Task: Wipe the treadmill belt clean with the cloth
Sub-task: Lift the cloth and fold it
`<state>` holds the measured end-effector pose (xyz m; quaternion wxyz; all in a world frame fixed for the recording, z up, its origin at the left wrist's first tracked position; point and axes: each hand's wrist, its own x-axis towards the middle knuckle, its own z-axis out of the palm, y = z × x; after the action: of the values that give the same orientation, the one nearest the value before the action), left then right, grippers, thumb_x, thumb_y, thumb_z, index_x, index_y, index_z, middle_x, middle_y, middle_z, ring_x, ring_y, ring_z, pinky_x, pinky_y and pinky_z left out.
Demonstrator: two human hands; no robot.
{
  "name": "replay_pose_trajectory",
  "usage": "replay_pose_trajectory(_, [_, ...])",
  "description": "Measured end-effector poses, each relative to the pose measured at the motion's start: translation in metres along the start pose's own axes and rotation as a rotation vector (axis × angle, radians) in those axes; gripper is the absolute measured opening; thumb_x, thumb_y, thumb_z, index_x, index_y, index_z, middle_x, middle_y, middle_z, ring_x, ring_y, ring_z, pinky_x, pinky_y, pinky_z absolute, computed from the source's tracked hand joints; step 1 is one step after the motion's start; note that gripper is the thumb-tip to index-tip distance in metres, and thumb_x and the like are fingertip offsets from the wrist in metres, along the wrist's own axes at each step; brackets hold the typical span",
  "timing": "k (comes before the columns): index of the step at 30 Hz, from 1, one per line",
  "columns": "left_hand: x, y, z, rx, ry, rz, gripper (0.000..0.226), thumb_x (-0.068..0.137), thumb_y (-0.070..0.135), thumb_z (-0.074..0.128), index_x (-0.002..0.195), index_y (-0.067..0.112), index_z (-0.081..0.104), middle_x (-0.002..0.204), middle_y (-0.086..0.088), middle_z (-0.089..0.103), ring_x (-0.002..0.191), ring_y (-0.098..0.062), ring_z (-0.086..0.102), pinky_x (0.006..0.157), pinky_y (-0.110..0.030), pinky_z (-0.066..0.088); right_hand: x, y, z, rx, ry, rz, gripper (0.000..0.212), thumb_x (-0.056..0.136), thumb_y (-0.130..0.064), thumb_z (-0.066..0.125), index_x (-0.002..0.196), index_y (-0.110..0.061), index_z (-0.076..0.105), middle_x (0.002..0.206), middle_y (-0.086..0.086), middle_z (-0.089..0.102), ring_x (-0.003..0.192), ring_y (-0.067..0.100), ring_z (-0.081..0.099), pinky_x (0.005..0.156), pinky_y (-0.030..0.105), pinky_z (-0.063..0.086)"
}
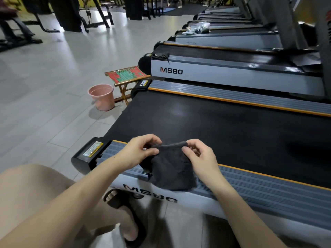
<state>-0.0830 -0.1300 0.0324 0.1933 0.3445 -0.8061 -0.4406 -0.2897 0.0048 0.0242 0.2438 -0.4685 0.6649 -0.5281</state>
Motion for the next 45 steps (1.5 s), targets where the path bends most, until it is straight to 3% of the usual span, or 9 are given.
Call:
replay_pose_trajectory(5, [-0.013, -0.014, -0.007, -0.115, -0.056, -0.041, 0.047, 0.082, 0.027, 0.084, 0.124, 0.034, 0.066, 0.111, 0.007, 0.073, 0.108, -0.012, 0.067, 0.101, -0.037, 0.052, 0.002, -0.015, 0.031, -0.008, -0.069, -0.074, 0.01, 0.089, -0.017, 0.07, 0.091, -0.026, 0.071, 0.086, -0.012, 0.066, 0.077, 0.004, 0.061, 0.071, 0.02, 0.048])
replay_pose_trajectory(11, [-0.008, -0.001, 0.003, -0.081, 0.04, 0.017, 0.003, 0.089, 0.027, 0.076, 0.09, 0.029, 0.074, 0.089, 0.005, 0.074, 0.085, -0.012, 0.069, 0.086, -0.043, 0.056, 0.004, -0.02, 0.034, 0.012, -0.096, -0.058, 0.013, 0.085, -0.019, 0.075, 0.094, -0.028, 0.071, 0.087, -0.005, 0.07, 0.08, 0.009, 0.064, 0.076, 0.027, 0.054])
replay_pose_trajectory(18, [-0.012, 0.0, -0.008, -0.164, 0.068, 0.008, 0.004, 0.094, 0.016, 0.07, 0.092, 0.019, 0.074, 0.09, -0.006, 0.074, 0.081, -0.011, 0.066, 0.077, -0.028, 0.05, -0.008, 0.025, 0.016, -0.016, -0.415, 0.129, 0.029, 0.085, -0.015, 0.075, 0.11, -0.028, 0.067, 0.111, -0.009, 0.071, 0.11, 0.006, 0.063, 0.101, 0.036, 0.049])
replay_pose_trajectory(22, [-0.02, -0.008, -0.017, -0.232, 0.093, -0.032, 0.005, 0.094, 0.013, 0.07, 0.096, 0.015, 0.074, 0.091, -0.011, 0.075, 0.08, -0.012, 0.067, 0.074, -0.026, 0.05, -0.013, 0.04, 0.031, -0.085, -0.41, 0.14, 0.025, 0.086, -0.014, 0.072, 0.105, -0.028, 0.067, 0.102, -0.01, 0.071, 0.1, 0.007, 0.065, 0.097, 0.039, 0.05])
replay_pose_trajectory(27, [-0.024, -0.031, -0.036, -0.254, 0.14, -0.089, 0.006, 0.095, 0.011, 0.068, 0.098, 0.013, 0.073, 0.091, -0.009, 0.075, 0.077, -0.006, 0.065, 0.07, -0.019, 0.049, -0.001, 0.038, 0.042, 0.005, -0.346, 0.155, 0.022, 0.089, -0.013, 0.065, 0.102, -0.03, 0.06, 0.08, -0.005, 0.056, 0.07, 0.011, 0.052, 0.07, 0.032, 0.044])
replay_pose_trajectory(31, [-0.014, -0.07, -0.038, -0.259, 0.22, -0.212, 0.007, 0.097, 0.017, 0.066, 0.099, 0.015, 0.072, 0.092, -0.01, 0.073, 0.081, -0.012, 0.066, 0.072, -0.035, 0.054, 0.021, 0.04, 0.054, 0.01, -0.273, 0.152, 0.025, 0.088, -0.018, 0.068, 0.104, -0.033, 0.056, 0.084, -0.001, 0.063, 0.074, 0.014, 0.06, 0.074, 0.028, 0.046])
replay_pose_trajectory(36, [0.013, -0.132, -0.021, -0.105, 0.226, -0.397, 0.001, 0.089, 0.034, 0.071, 0.088, 0.035, 0.071, 0.085, 0.003, 0.076, 0.081, -0.02, 0.069, 0.075, -0.037, 0.051, 0.049, 0.075, 0.086, -0.213, -0.198, 0.205, 0.025, 0.085, -0.02, 0.072, 0.099, -0.033, 0.056, 0.082, -0.004, 0.064, 0.077, 0.012, 0.059, 0.075, 0.026, 0.047])
replay_pose_trajectory(42, [0.045, -0.149, -0.031, 0.03, 0.234, -0.467, 0.017, 0.095, 0.03, 0.069, 0.081, 0.022, 0.065, 0.074, 0.002, 0.067, 0.067, -0.02, 0.057, 0.061, -0.033, 0.043, 0.081, 0.089, 0.115, -0.321, -0.127, 0.174, 0.024, 0.091, -0.02, 0.065, 0.107, -0.031, 0.052, 0.083, -0.009, 0.064, 0.083, 0.009, 0.06, 0.078, 0.032, 0.05])
replay_pose_trajectory(45, [0.053, -0.159, -0.043, 0.111, 0.242, -0.532, 0.017, 0.094, 0.035, 0.07, 0.08, 0.025, 0.067, 0.08, 0.004, 0.07, 0.075, -0.022, 0.064, 0.069, -0.038, 0.055, 0.09, 0.097, 0.127, -0.376, -0.172, 0.156, 0.023, 0.092, -0.022, 0.064, 0.108, -0.032, 0.052, 0.086, -0.01, 0.063, 0.085, 0.011, 0.06, 0.079, 0.032, 0.05])
